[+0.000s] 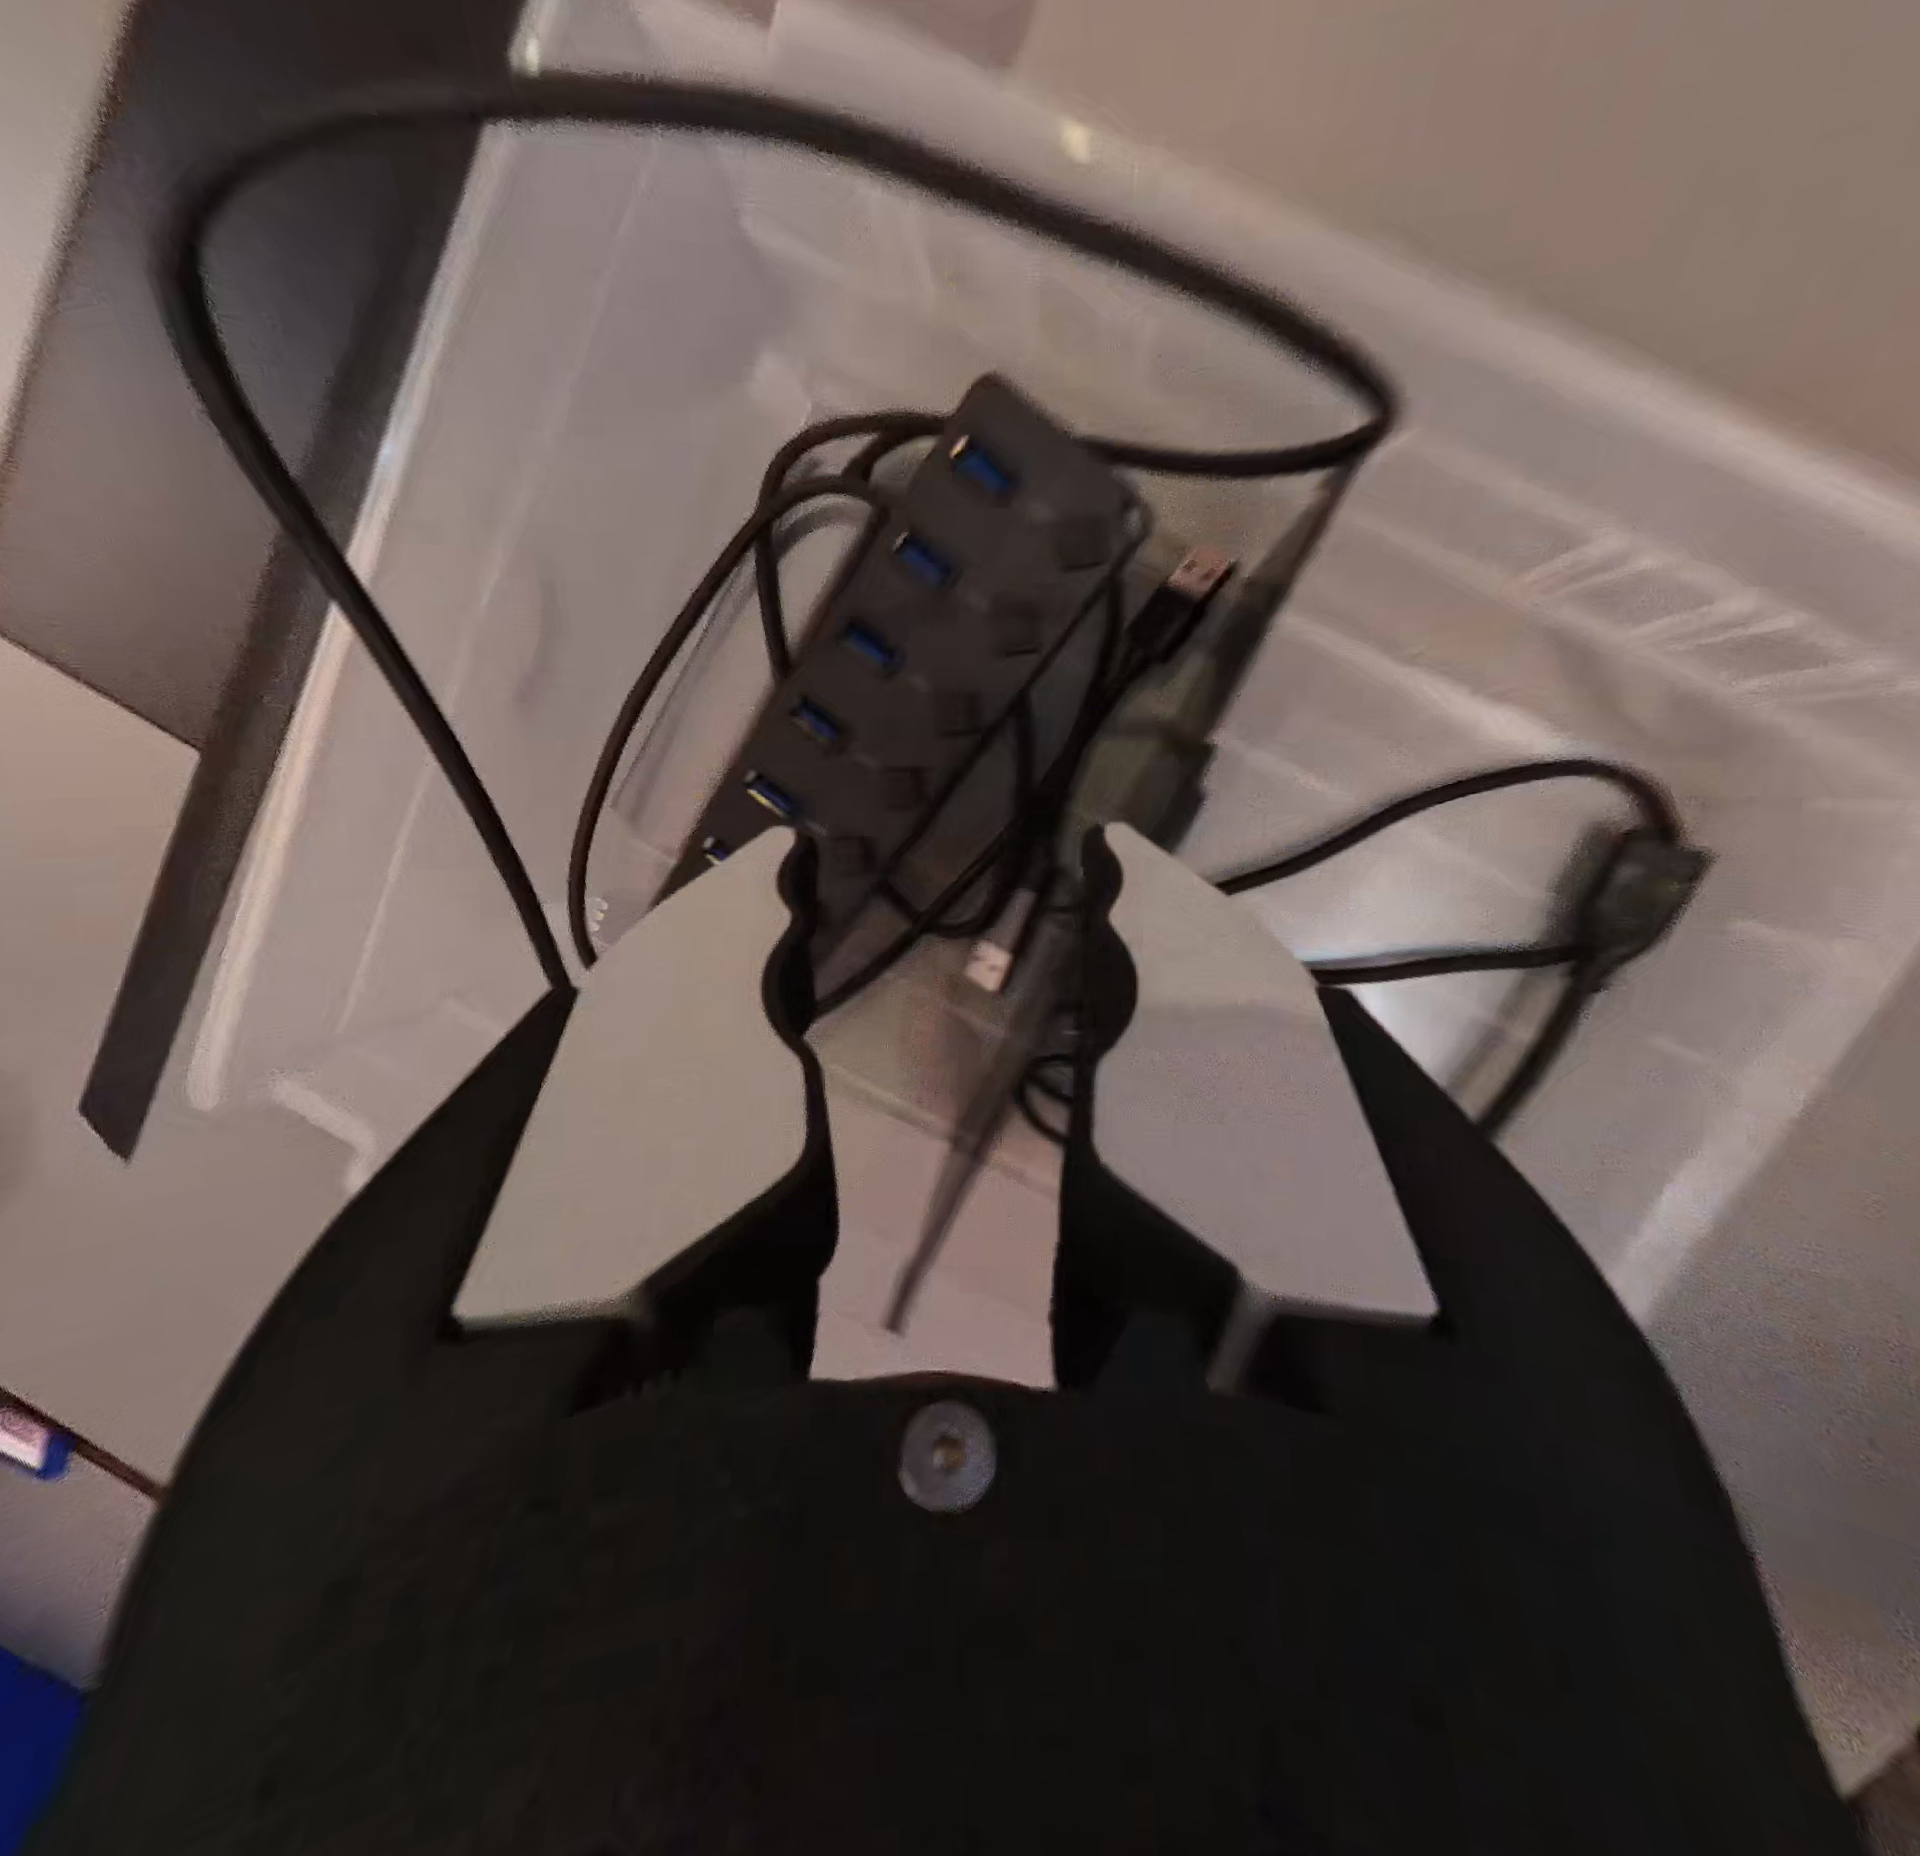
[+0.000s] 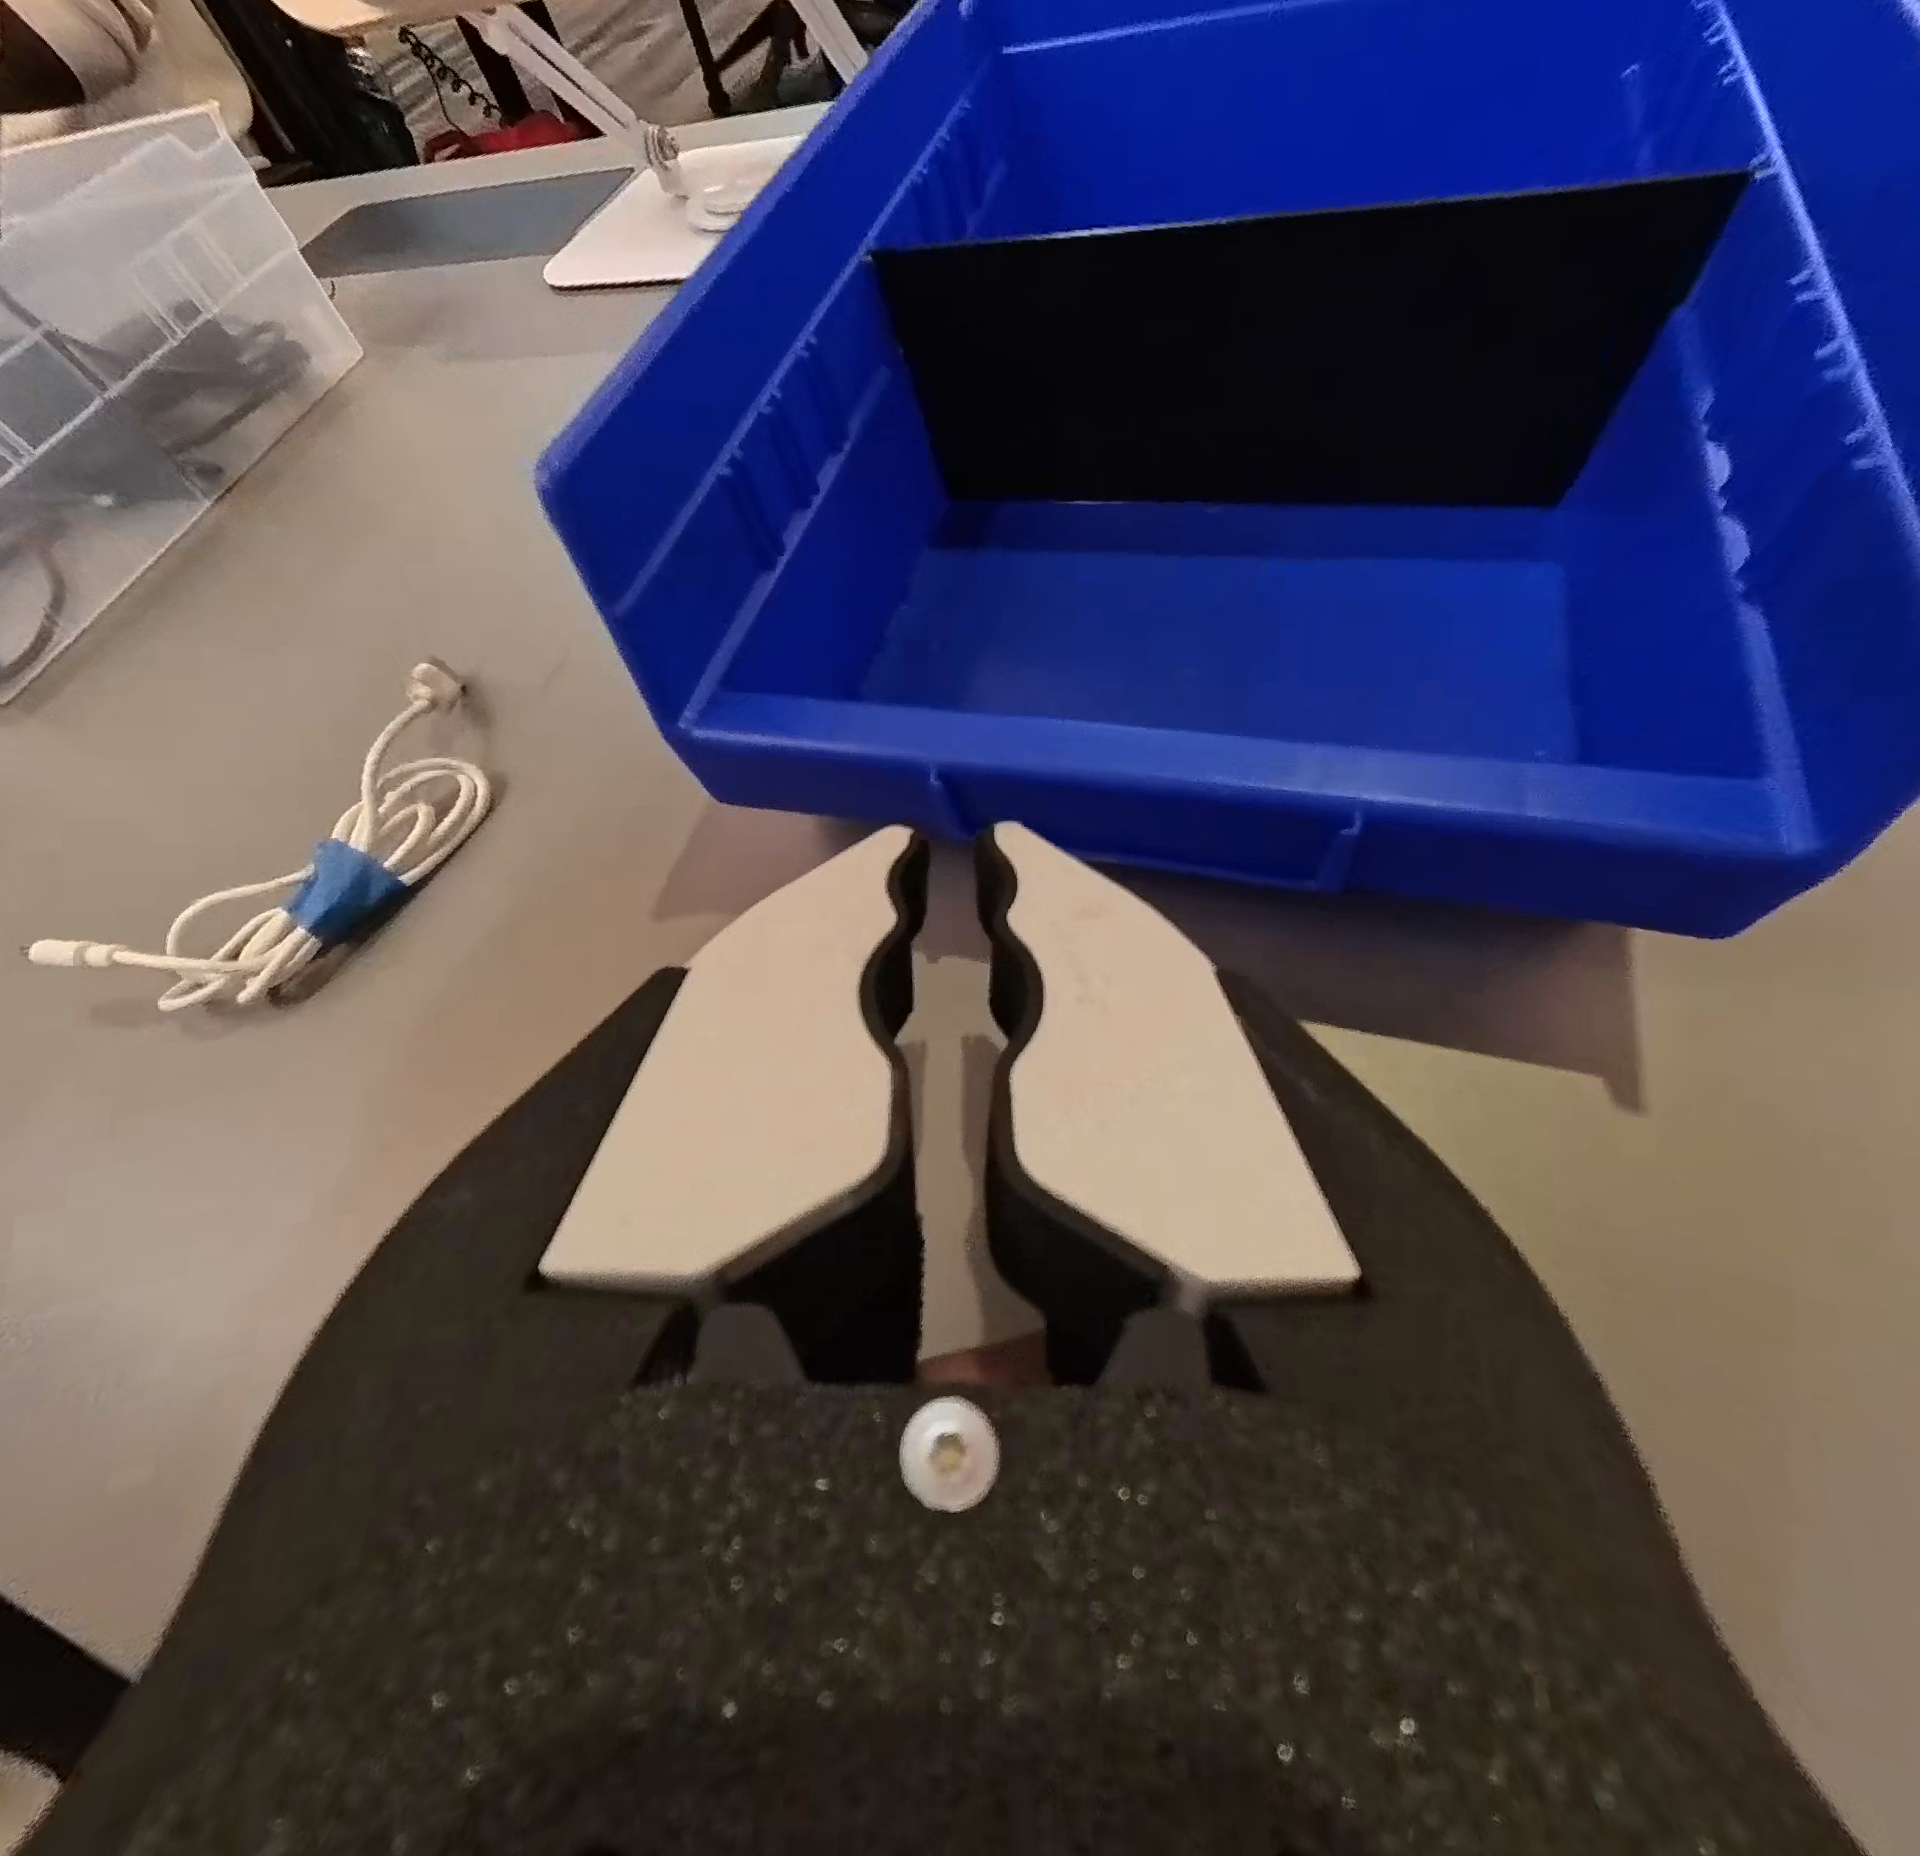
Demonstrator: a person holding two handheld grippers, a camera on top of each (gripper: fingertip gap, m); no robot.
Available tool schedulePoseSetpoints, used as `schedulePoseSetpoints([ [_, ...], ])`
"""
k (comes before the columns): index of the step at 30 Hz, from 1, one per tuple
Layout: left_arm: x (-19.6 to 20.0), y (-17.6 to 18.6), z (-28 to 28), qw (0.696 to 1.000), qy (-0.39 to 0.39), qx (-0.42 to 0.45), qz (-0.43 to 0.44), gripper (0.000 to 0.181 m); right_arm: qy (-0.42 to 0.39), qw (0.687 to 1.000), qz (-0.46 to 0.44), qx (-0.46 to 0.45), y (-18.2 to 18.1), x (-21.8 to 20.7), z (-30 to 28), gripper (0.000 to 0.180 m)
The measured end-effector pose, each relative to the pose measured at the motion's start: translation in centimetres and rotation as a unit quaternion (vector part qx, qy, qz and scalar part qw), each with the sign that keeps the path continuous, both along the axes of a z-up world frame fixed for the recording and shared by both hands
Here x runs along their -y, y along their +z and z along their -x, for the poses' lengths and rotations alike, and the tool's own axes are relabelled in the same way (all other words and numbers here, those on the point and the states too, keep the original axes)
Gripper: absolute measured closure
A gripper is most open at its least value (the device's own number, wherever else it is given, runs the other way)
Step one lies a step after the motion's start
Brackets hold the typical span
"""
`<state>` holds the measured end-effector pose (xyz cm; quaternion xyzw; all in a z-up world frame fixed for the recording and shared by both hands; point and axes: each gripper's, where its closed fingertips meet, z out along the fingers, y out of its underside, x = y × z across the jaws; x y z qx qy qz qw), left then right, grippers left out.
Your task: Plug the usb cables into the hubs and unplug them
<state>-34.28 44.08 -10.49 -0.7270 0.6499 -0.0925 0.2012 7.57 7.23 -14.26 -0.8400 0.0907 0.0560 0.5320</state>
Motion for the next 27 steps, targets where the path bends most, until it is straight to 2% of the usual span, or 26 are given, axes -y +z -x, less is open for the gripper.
schedulePoseSetpoints([
  [3,-2.2,-1.9,-1.1,0.998,-0.045,-0.011,0.031,0.124,0.003,1.0,-0.009,-0.003,0.5,-0.4,0.4,0.171],
  [6,-3.3,-3.8,-1.1,0.994,-0.072,-0.066,0.045,0.108,0.03,0.999,-0.037,0.003,1.8,-0.9,2.0,0.171],
  [8,-2.8,-5.1,-1.0,0.988,-0.101,-0.101,0.058,0.113,0.063,0.995,-0.07,0.01,3.1,-1.3,3.8,0.171],
  [11,-3.5,-7.4,-0.2,0.976,-0.124,-0.176,0.018,0.117,0.115,0.987,-0.108,0.013,4.7,-1.9,6.9,0.171],
  [15,-4.5,-6.5,-0.2,0.964,-0.163,-0.201,-0.061,0.122,0.179,0.975,-0.129,0.04,6.1,-2.8,10.7,0.171],
  [18,-5.2,-2.0,-0.4,0.95,-0.177,-0.2,-0.161,0.123,0.215,0.967,-0.131,0.04,7.2,-4.0,12.8,0.171],
  [21,-4.5,4.9,-1.4,0.917,-0.2,-0.209,-0.275,0.124,0.249,0.961,-0.119,0.032,8.5,-6.1,14.4,0.166],
  [24,-2.4,13.1,-3.8,0.839,-0.234,-0.246,-0.425,0.124,0.291,0.952,-0.094,0.017,10.2,-8.9,16.0,0.159],
  [27,1.2,20.7,-7.8,0.751,-0.262,-0.262,-0.547,0.124,0.321,0.943,-0.09,-0.017,13.3,-11.7,17.8,0.15],
])
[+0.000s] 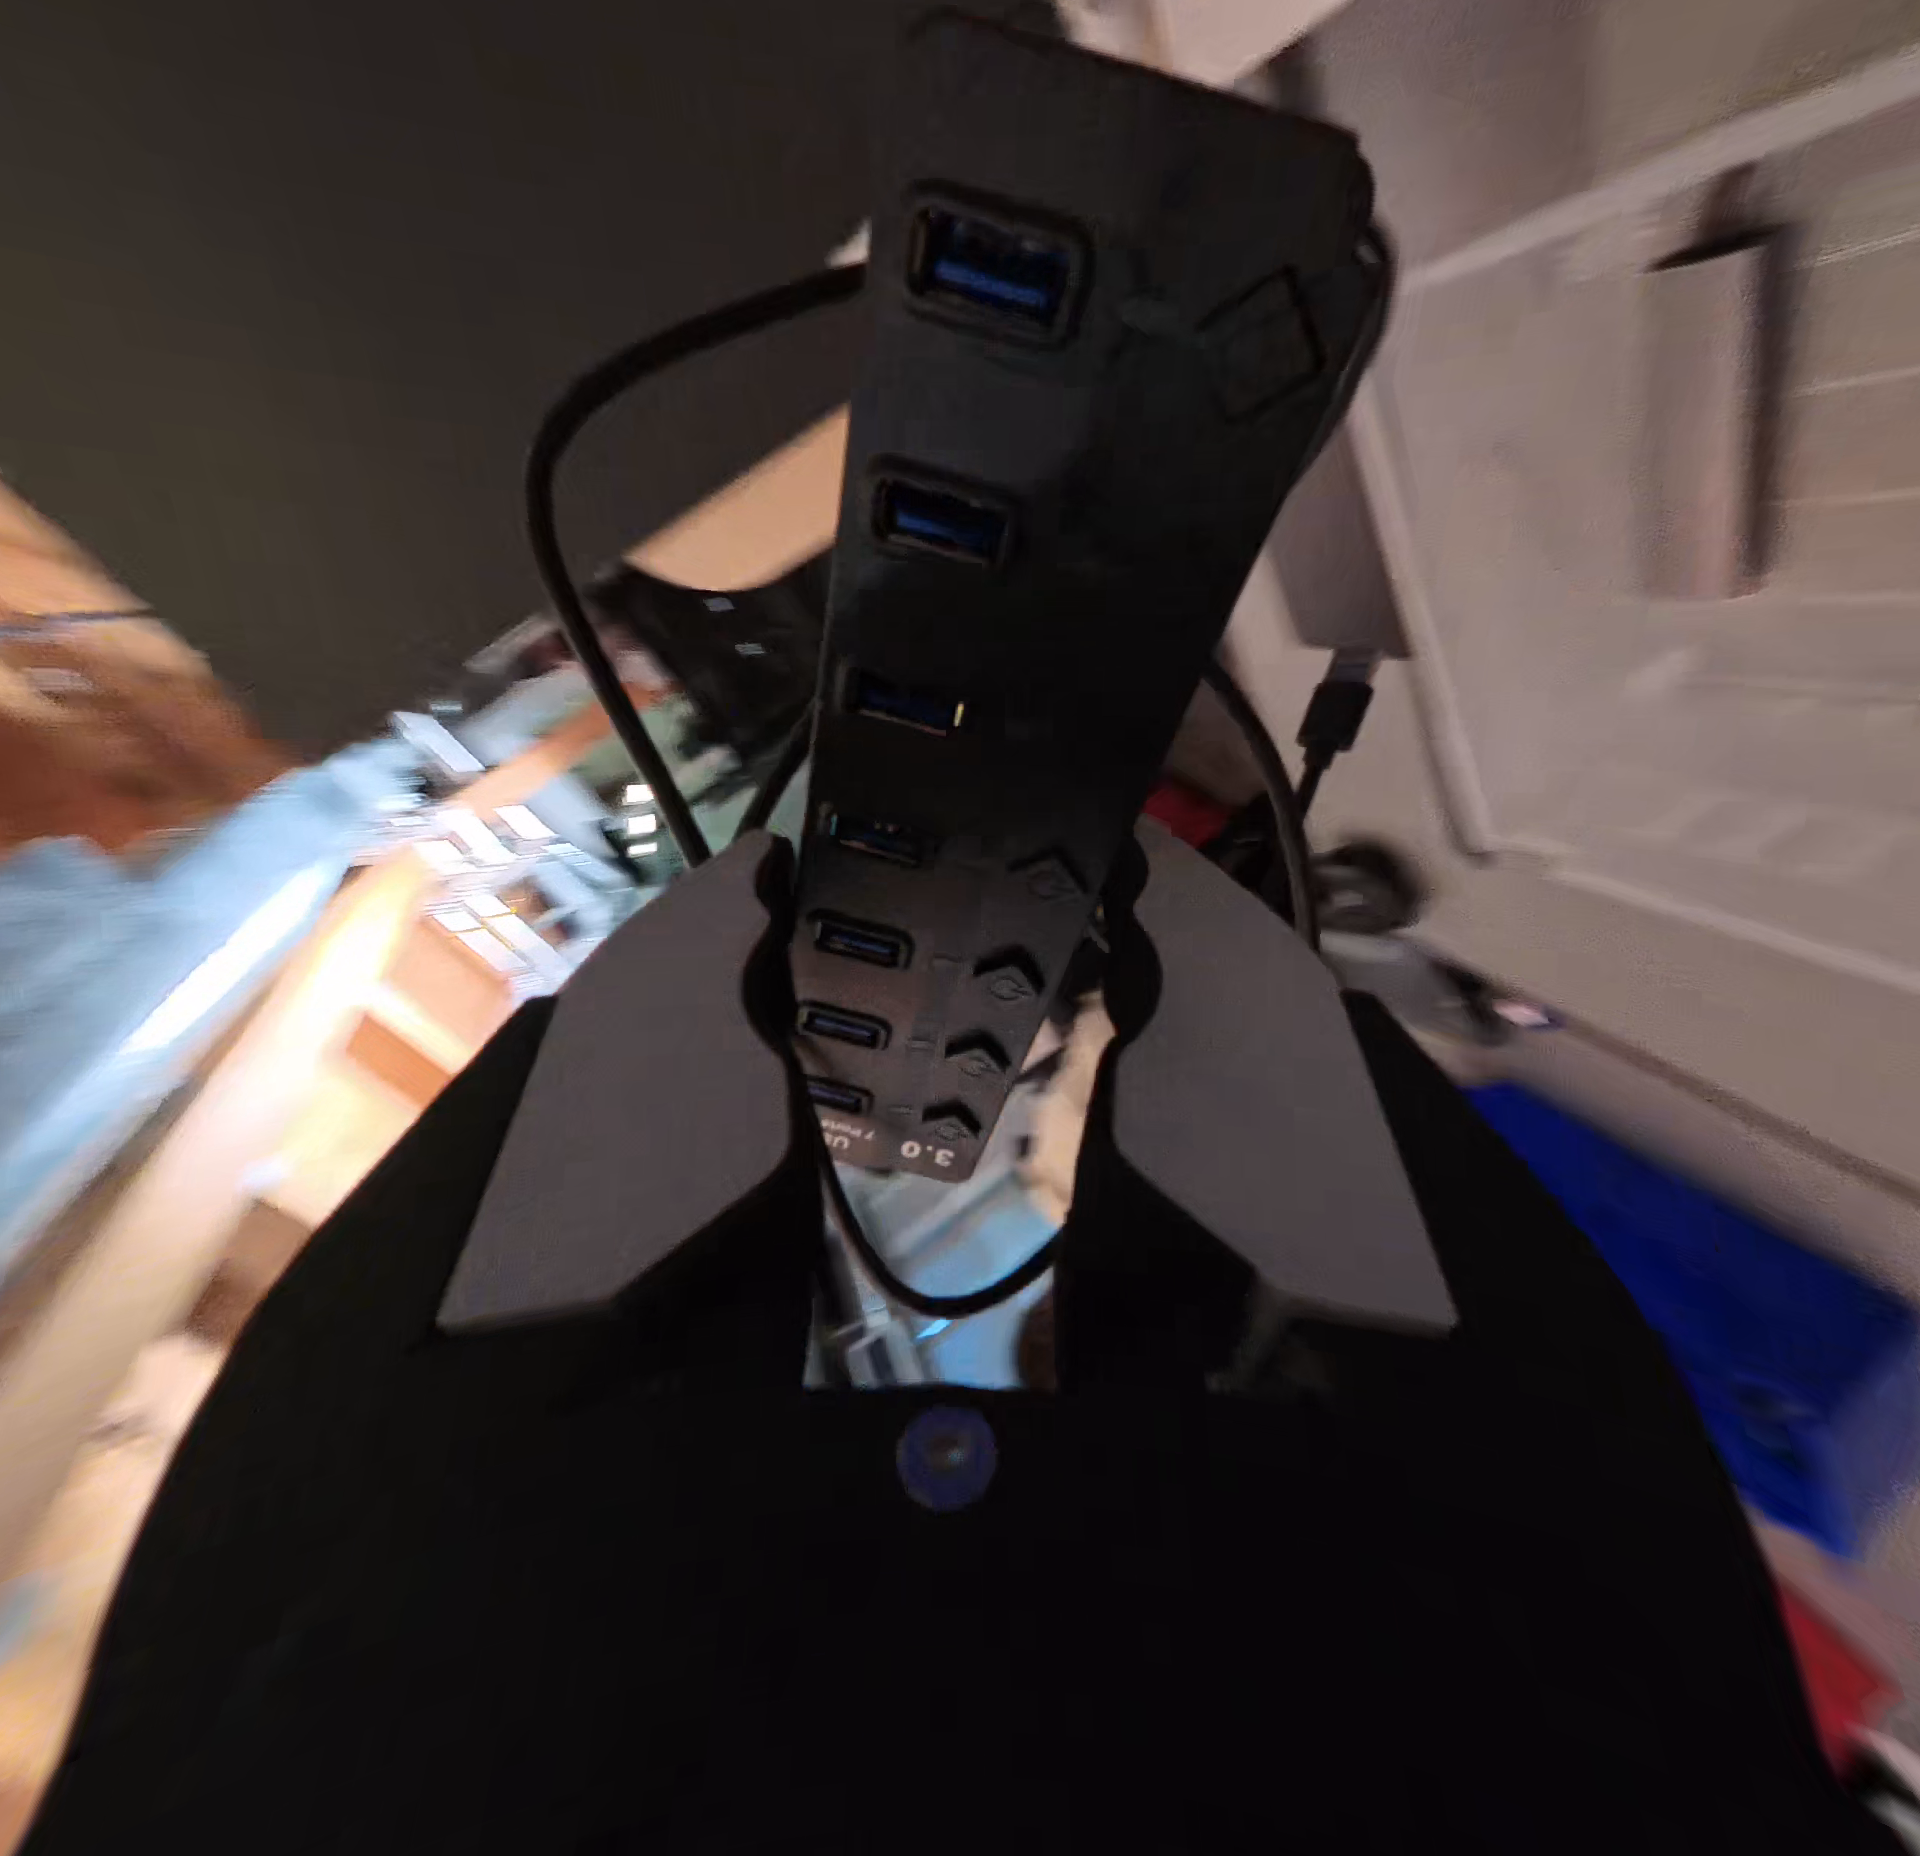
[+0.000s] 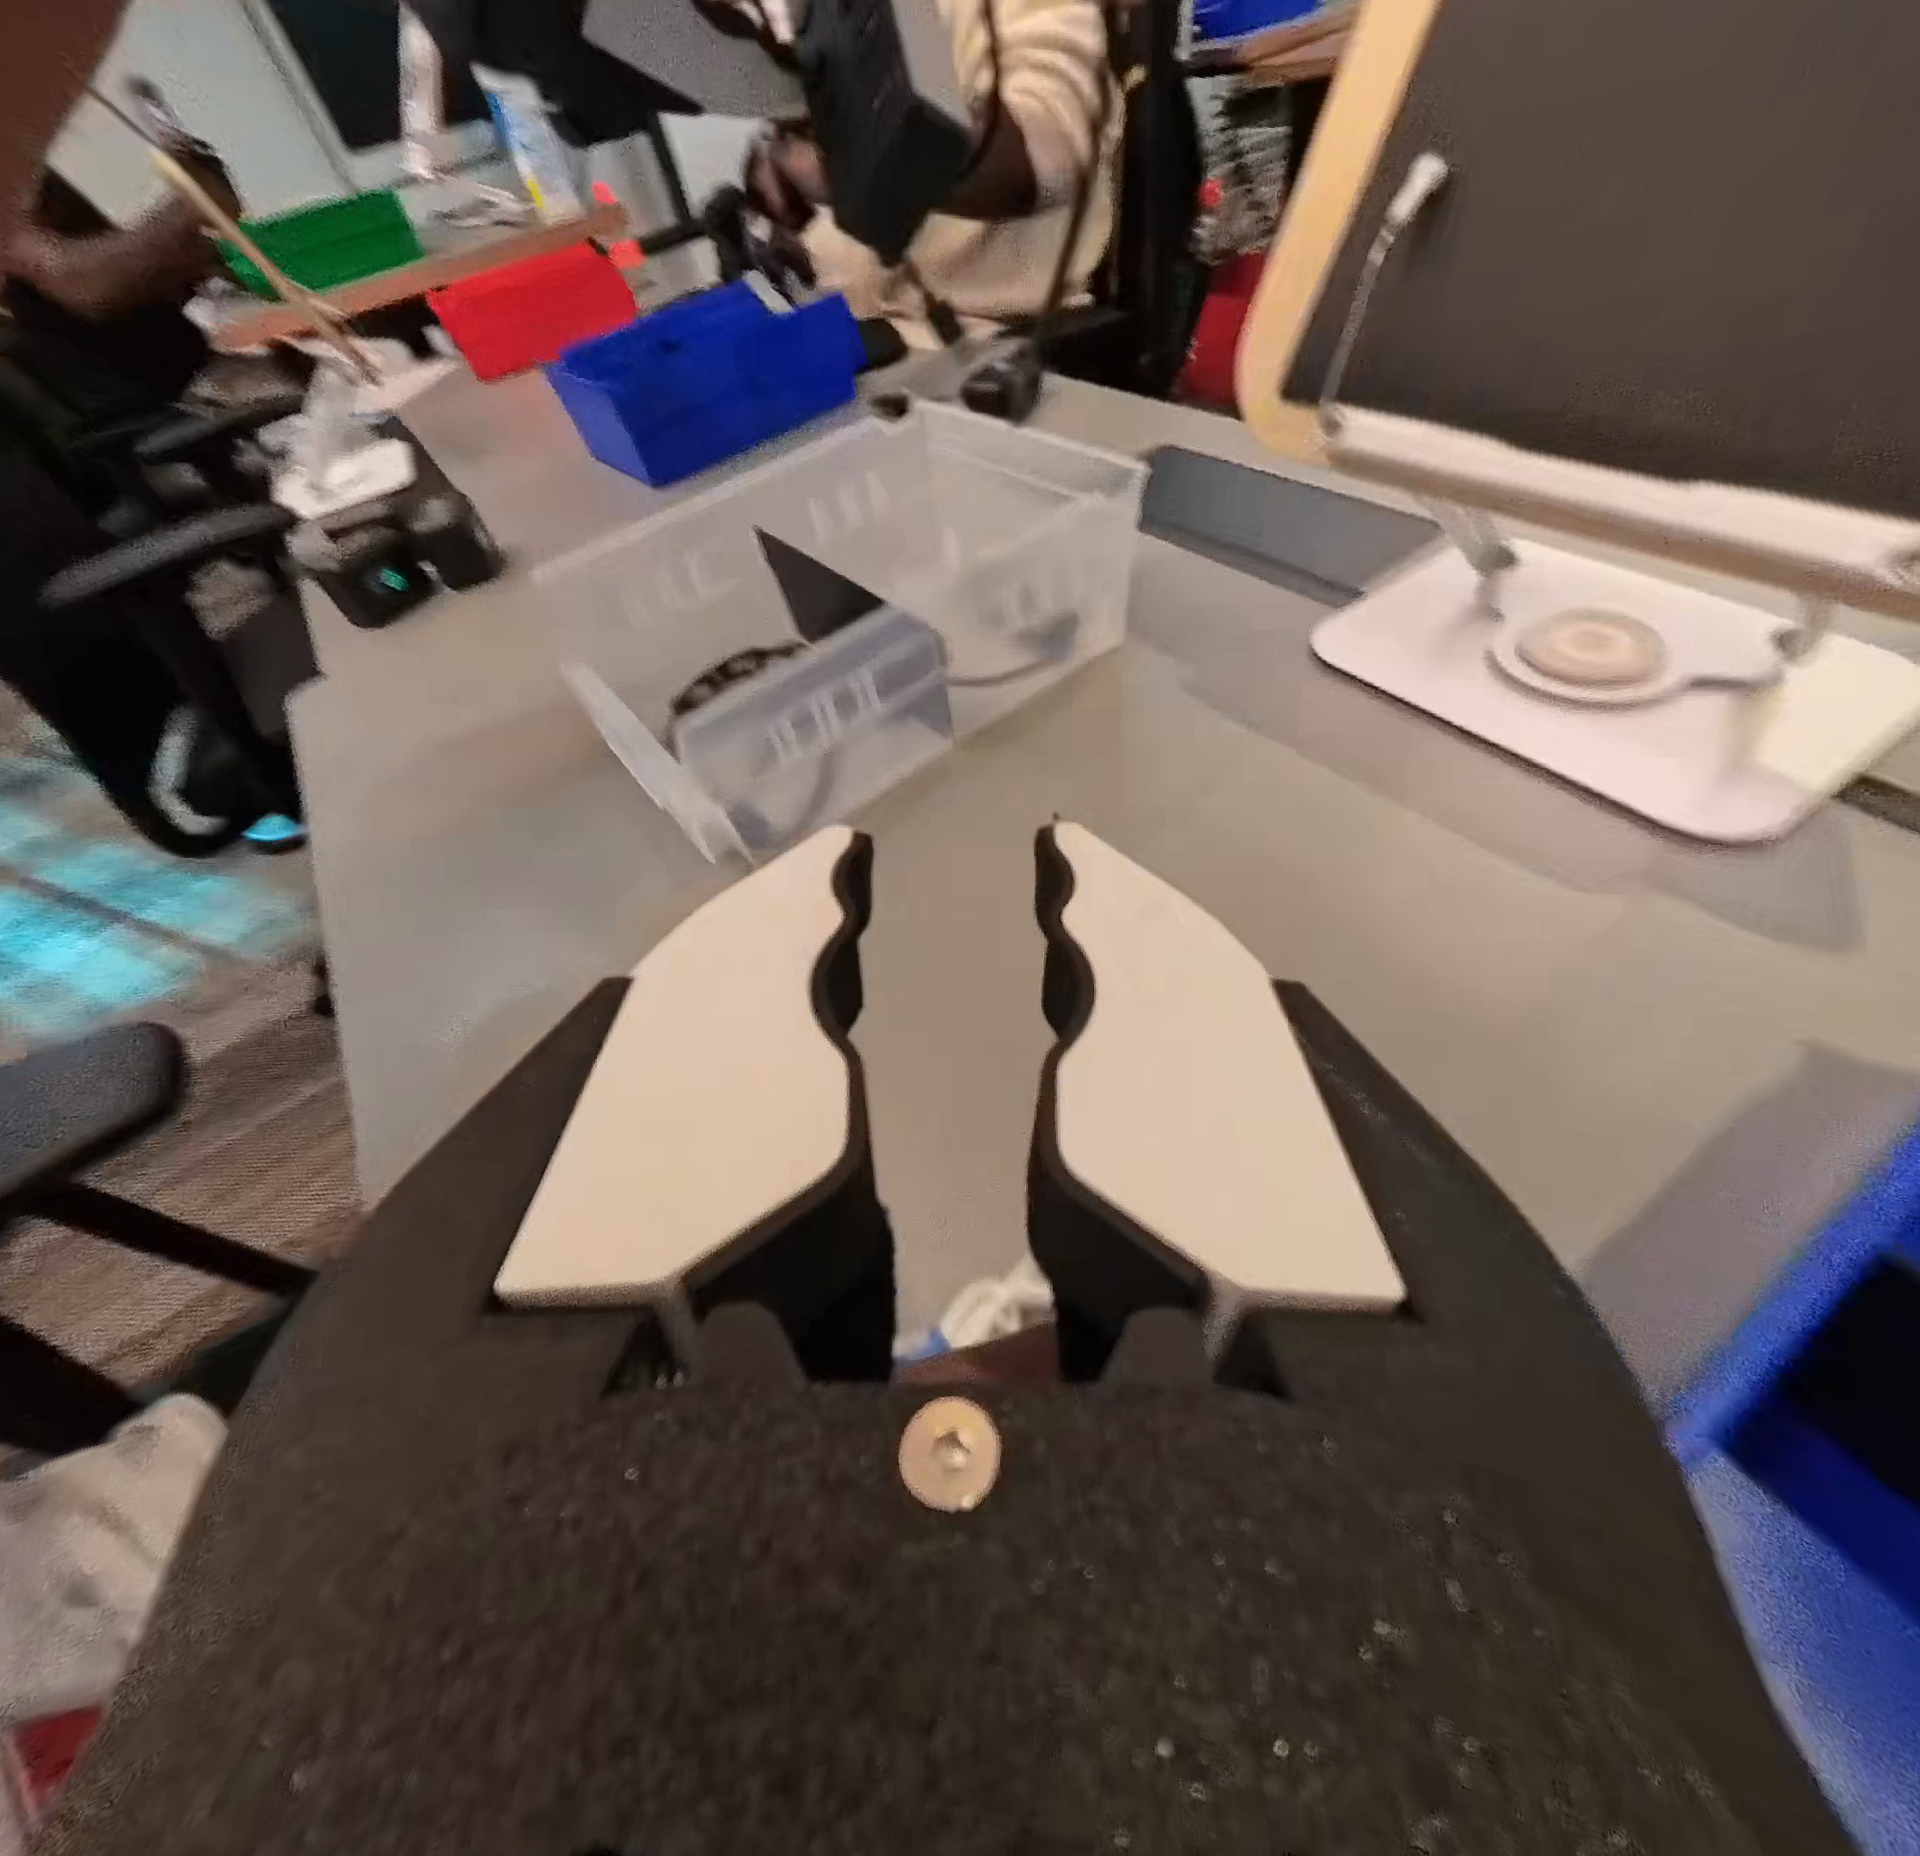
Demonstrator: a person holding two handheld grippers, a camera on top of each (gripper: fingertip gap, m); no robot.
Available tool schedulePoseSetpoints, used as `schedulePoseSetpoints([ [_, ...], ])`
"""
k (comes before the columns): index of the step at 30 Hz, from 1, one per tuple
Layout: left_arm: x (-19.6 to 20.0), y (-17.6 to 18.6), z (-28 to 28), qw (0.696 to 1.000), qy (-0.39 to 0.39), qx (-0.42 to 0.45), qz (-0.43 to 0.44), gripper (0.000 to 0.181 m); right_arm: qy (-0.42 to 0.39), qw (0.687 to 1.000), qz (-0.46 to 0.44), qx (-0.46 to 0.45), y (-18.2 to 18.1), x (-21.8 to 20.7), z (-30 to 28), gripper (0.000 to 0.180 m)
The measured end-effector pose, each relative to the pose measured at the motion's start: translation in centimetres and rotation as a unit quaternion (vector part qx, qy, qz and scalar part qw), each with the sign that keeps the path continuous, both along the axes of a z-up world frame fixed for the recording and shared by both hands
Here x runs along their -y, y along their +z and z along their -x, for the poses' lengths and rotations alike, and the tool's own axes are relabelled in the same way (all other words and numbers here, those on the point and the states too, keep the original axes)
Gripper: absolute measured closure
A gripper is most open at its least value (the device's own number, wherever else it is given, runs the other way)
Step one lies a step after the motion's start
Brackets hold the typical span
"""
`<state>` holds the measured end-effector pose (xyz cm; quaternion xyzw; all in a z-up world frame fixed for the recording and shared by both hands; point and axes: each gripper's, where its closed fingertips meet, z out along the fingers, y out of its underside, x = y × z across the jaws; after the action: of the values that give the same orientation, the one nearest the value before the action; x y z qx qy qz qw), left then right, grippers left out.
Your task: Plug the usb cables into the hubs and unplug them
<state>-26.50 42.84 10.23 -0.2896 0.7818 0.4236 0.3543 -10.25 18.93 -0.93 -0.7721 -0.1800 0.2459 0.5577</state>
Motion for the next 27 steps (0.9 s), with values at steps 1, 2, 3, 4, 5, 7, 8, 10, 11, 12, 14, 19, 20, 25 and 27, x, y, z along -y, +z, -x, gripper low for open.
schedulePoseSetpoints([
  [1,1.3,1.9,-1.4,0.999,-0.018,-0.002,-0.035,0.124,0.019,1.0,0.004,-0.015,1.1,-0.7,0.9,0.145],
  [2,2.7,3.1,-2.7,0.998,-0.033,-0.002,-0.054,0.124,0.033,0.999,0.006,-0.032,2.3,-1.4,1.6,0.142],
  [3,4.2,3.7,-4.1,0.997,-0.051,-0.004,-0.061,0.124,0.039,0.998,0.002,-0.05,3.4,-2.2,2.1,0.14],
  [4,5.6,3.6,-5.3,0.995,-0.07,-0.009,-0.065,0.124,0.041,0.997,-0.007,-0.065,4.4,-3.0,2.6,0.137],
  [5,6.9,3.2,-6.4,0.994,-0.086,-0.019,-0.067,0.124,0.038,0.996,-0.014,-0.079,5.1,-3.8,2.8,0.132],
  [7,8.9,1.7,-8.3,0.991,-0.11,-0.035,-0.07,0.124,0.023,0.994,-0.017,-0.107,5.7,-5.3,2.9,0.126],
  [8,9.8,0.7,-9.0,0.99,-0.119,-0.04,-0.065,0.124,0.02,0.992,-0.023,-0.126,6.0,-5.7,2.9,0.126],
  [10,11.6,-1.4,-10.6,0.989,-0.14,-0.035,-0.043,0.124,0.025,0.989,-0.016,-0.147,5.2,-6.0,3.1,0.126],
  [11,12.4,-2.4,-11.2,0.988,-0.147,-0.032,-0.026,0.124,0.032,0.987,-0.004,-0.157,4.5,-6.0,3.4,0.127],
  [12,13.1,-3.2,-11.7,0.988,-0.149,-0.027,-0.014,0.124,0.05,0.984,0.009,-0.171,3.8,-5.7,3.9,0.132],
  [14,13.8,-4.3,-12.4,0.988,-0.15,-0.025,-0.021,0.124,0.076,0.976,0.024,-0.202,2.7,-5.0,4.2,0.15],
  [19,16.1,-6.8,-12.5,0.978,-0.099,0.125,0.135,0.127,0.055,0.964,0.042,-0.258,-0.3,-4.6,2.4,0.15],
  [20,17.7,-7.2,-12.4,0.957,-0.078,0.18,0.214,0.129,0.053,0.953,0.055,-0.292,-0.8,-4.7,2.0,0.151],
  [25,25.3,-8.2,-12.6,0.656,0.013,0.463,0.596,0.137,0.062,0.923,0.085,-0.37,-2.2,-4.9,0.6,0.151],
  [27,24.5,-9.4,-12.2,0.533,0.043,0.552,0.64,0.138,0.078,0.913,0.07,-0.394,-1.7,-4.5,0.9,0.151],
])
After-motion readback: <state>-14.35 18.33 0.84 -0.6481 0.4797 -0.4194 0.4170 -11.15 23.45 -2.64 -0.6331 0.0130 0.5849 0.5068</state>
